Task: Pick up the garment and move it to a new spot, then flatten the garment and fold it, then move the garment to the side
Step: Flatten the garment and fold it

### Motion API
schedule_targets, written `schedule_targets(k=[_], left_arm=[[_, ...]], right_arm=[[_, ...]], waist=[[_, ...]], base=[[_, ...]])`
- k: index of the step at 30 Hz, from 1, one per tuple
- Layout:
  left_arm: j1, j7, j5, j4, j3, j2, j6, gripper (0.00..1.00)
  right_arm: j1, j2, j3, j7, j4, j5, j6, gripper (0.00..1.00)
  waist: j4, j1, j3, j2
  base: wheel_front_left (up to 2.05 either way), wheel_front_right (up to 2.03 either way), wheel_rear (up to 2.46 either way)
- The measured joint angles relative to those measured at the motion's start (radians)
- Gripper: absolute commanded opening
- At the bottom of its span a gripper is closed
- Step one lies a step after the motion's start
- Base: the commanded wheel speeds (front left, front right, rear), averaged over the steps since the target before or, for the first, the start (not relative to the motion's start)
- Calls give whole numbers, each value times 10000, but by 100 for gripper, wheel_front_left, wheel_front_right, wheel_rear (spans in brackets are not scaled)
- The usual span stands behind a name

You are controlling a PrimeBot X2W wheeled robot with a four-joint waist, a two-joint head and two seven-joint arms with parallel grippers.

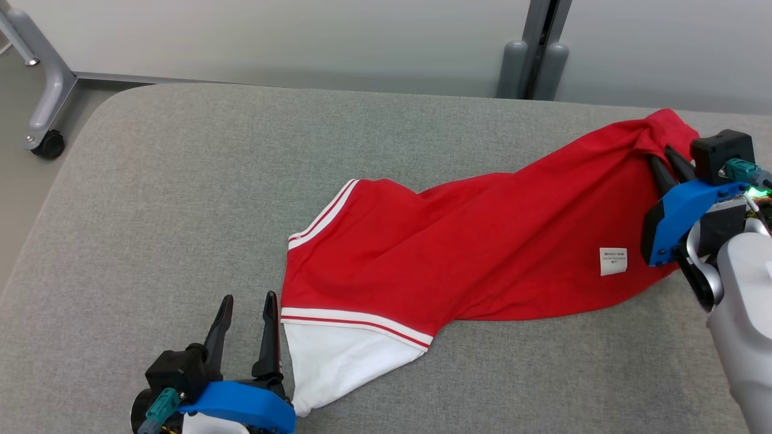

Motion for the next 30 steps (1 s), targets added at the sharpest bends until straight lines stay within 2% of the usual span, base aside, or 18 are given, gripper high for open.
schedule_targets(k=[2,3,4,5,10,16,23,30], left_arm=[[1,0,4,27,2,-10,-13,100],[1,-2,15,36,4,-21,-29,100],[2,-2,19,56,-2,-33,-31,100],[3,-10,29,73,-12,-46,-36,100],[47,-15,58,136,-42,-77,-71,100],[165,-17,88,115,-25,-25,-42,100],[300,-27,84,25,-50,12,-27,100],[174,-10,84,-44,-107,73,-12,100]], right_arm=[[-173,84,-94,-77,343,-107,0,0],[-203,144,-190,-134,554,-151,0,26],[-208,194,-267,-244,757,-232,0,65],[-207,222,-355,-380,949,-370,0,100],[-176,617,-708,-1277,1593,-750,0,100],[407,1091,-510,-2159,1643,-949,0,100],[1713,1473,-17,-2173,1329,-614,0,100],[1831,1526,284,-1994,1442,-690,0,100]], waist=[[42,0,3,0],[54,0,-1,0],[60,0,-6,0],[64,-1,-14,0],[-35,-1,-73,0],[-397,-1,-300,0],[-820,-2,-308,0],[-839,-1,-36,0]], base=[[0,0,0],[0,0,0],[0,0,0],[0,0,0],[0,0,0],[0,0,0],[0,0,0],[0,0,0]])
